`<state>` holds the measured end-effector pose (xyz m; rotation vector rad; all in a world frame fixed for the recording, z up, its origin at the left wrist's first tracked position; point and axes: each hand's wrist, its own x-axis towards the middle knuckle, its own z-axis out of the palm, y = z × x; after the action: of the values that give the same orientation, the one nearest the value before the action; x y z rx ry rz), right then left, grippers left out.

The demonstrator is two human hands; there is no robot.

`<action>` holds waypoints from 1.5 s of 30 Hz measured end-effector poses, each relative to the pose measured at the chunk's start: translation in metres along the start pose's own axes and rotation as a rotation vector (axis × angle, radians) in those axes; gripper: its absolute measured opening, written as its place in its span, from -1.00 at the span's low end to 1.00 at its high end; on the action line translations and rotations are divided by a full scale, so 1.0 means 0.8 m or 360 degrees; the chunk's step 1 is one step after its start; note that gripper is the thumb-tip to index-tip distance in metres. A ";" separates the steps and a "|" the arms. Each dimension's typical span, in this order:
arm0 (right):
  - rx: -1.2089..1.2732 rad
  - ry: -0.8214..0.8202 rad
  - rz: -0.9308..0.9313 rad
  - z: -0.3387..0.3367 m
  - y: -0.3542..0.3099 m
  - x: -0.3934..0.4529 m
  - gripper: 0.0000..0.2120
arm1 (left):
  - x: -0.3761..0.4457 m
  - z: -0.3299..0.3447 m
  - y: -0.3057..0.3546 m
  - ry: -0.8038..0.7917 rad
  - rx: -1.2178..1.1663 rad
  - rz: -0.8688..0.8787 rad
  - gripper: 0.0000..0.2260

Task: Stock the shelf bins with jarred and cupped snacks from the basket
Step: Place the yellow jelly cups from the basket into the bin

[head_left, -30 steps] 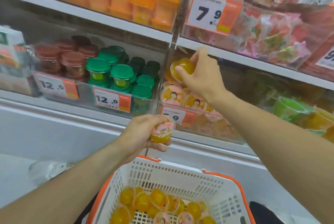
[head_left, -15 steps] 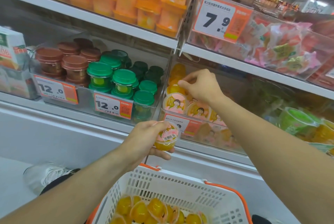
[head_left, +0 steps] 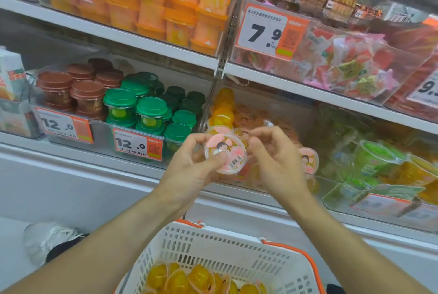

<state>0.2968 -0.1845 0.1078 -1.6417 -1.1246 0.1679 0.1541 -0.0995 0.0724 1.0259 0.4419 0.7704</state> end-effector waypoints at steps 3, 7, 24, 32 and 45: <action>0.0393 -0.0137 0.0356 -0.009 0.015 -0.021 -0.87 | 0.000 0.010 -0.004 -0.0039 0.0093 0.0106 -0.62; 0.0945 -0.0403 0.0495 -0.023 0.019 -0.034 -0.66 | 0.004 0.027 -0.015 -0.0124 0.0117 0.0188 -0.63; 0.1115 -0.0194 0.0462 -0.031 0.027 -0.011 -0.57 | 0.028 0.003 -0.027 0.0104 0.2084 0.0943 -0.56; -0.0819 0.0202 0.0205 -0.028 0.055 0.117 -0.57 | 0.035 0.002 -0.037 0.0025 0.2621 0.0772 -0.43; -0.1281 -0.0074 0.0416 0.038 0.104 0.251 -0.53 | 0.042 0.001 -0.041 0.0078 0.2566 0.0803 -0.43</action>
<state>0.4352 -0.0141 0.1114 -2.5099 -1.0705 -0.1009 0.1887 -0.0845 0.0441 2.6942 0.8924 0.8152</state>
